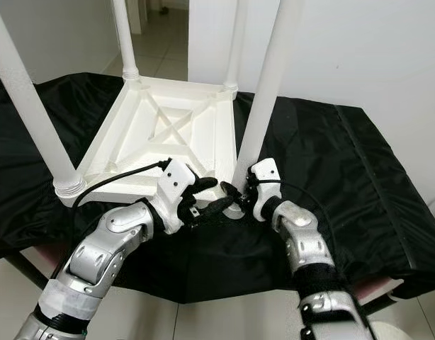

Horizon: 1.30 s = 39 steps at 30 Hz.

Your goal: Building children table

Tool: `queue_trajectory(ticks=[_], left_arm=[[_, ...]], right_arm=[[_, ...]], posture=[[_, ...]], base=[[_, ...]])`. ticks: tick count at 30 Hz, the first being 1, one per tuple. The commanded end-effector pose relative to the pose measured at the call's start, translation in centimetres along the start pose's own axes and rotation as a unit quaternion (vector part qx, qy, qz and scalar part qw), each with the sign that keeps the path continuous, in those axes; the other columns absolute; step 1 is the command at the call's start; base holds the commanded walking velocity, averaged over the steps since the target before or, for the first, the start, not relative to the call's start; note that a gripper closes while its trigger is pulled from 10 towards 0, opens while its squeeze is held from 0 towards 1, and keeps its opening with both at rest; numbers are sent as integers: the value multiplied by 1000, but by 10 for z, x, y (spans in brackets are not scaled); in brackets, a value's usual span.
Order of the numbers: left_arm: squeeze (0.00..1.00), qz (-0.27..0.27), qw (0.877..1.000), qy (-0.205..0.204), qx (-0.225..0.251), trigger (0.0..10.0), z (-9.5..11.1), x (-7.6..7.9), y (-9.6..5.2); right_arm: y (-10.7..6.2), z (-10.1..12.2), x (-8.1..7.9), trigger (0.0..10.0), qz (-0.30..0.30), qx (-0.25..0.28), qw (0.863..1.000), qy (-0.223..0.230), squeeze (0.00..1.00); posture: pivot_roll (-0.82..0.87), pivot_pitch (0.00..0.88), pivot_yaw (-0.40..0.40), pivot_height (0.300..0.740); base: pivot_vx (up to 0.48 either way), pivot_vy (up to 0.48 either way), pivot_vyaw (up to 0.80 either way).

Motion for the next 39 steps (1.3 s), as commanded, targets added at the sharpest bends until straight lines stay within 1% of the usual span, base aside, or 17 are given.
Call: queue_trajectory(ticks=[1, 6, 8, 10, 11, 12, 13, 18, 19, 20, 21, 29, 32, 33, 36, 37, 39], left_arm=[[0, 34, 999, 4, -5, 10000, -2, -6, 0], [0, 38, 999, 7, -5, 10000, -3, -7, -1], [0, 42, 999, 8, -7, 10000, -4, -8, -1], [0, 42, 999, 8, -7, 10000, -4, -8, -1], [0, 43, 999, 9, -8, 10000, -5, -9, -1], [0, 43, 999, 9, -8, 10000, -5, -9, -1], [0, 46, 999, 10, -9, 10000, -6, -11, -2], [0, 51, 999, 15, -9, 10000, -6, -14, -2], [0, 51, 999, 17, -8, 10000, -6, -14, -2], [0, 51, 999, 17, -8, 10000, -6, -14, -2], [0, 52, 998, 18, -8, 10000, -7, -14, -2], [0, 54, 998, 16, -8, 10000, -7, -13, -3], [0, 54, 998, 14, -8, 10000, -8, -12, -3], [0, 53, 998, 14, -7, 10000, -8, -12, -3], [0, 53, 998, 14, -7, 10000, -8, -12, -3], [0, 53, 998, 14, -7, 10000, -8, -12, -3], [0, 52, 999, 14, -6, 10000, -7, -12, -3]], right_arm=[[-1, -12, 0, 10000, -35, -17, 999, 13, 0], [-2, -14, -2, 10000, -91, -4, 995, 36, 0], [-6, -15, -1, 10000, -179, 23, 981, 74, 0], [-6, -15, -1, 10000, -179, 23, 981, 74, 0], [-9, -14, 0, 10000, -220, 33, 971, 87, 0], [-9, -14, 0, 10000, -220, 33, 971, 87, 0], [-13, -14, -1, 10000, -258, 45, 960, 98, 0], [-9, -7, -15, 10000, -252, 61, 960, 102, 0], [-8, -6, -16, 10000, -240, 61, 963, 108, 635], [-8, -6, -16, 10000, -240, 61, 963, 108, 635], [-9, -5, -17, 10000, -234, 65, 963, 116, 1000], [-13, 4, -17, 10000, -226, 81, 964, 115, 1000], [-18, 7, -10, 10000, -204, 81, 971, 100, 1000], [-21, 5, -7, 10000, -197, 75, 973, 90, 357], [-22, 4, -4, 10000, -193, 70, 975, 84, 357], [-24, 2, 1, 10000, -184, 63, 977, 87, 0], [-25, -2, 5, 10000, -173, 51, 980, 85, 0]], posture=[[68, 26, -71, 740], [64, 23, -71, 740], [63, 19, -72, 740], [63, 19, -72, 740], [63, 19, -72, 740], [63, 19, -72, 740], [62, 9, -77, 740], [61, 0, -80, 740], [61, 0, -80, 740], [61, 0, -80, 740], [64, 0, -83, 740], [66, 0, -86, 740], [63, 0, -84, 740], [63, 0, -84, 740], [63, 0, -84, 740], [63, 0, -84, 740], [58, 0, -75, 740]], base=[[0, 0, 0], [0, 0, 0], [0, 0, 0], [0, 0, 0], [0, 0, 0], [0, 0, 0], [0, 0, 0], [0, 0, 0], [0, 0, 0], [0, 0, 0], [0, 0, 0], [0, 0, 0], [0, 0, 0], [0, 0, 0], [0, 0, 0], [0, 0, 0], [0, 0, 0]])
Point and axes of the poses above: a point about 5 cm out from each wrist's last joint towards the gripper, its own y axis pointing out of the wrist towards the gripper, its own z axis along the axis of the wrist's last joint, x = y × z, the point moved 6 cm from there along y, pointing out of the wrist towards the gripper, and after that the axes turned 11 degrees about y, right-handed, at the moved point
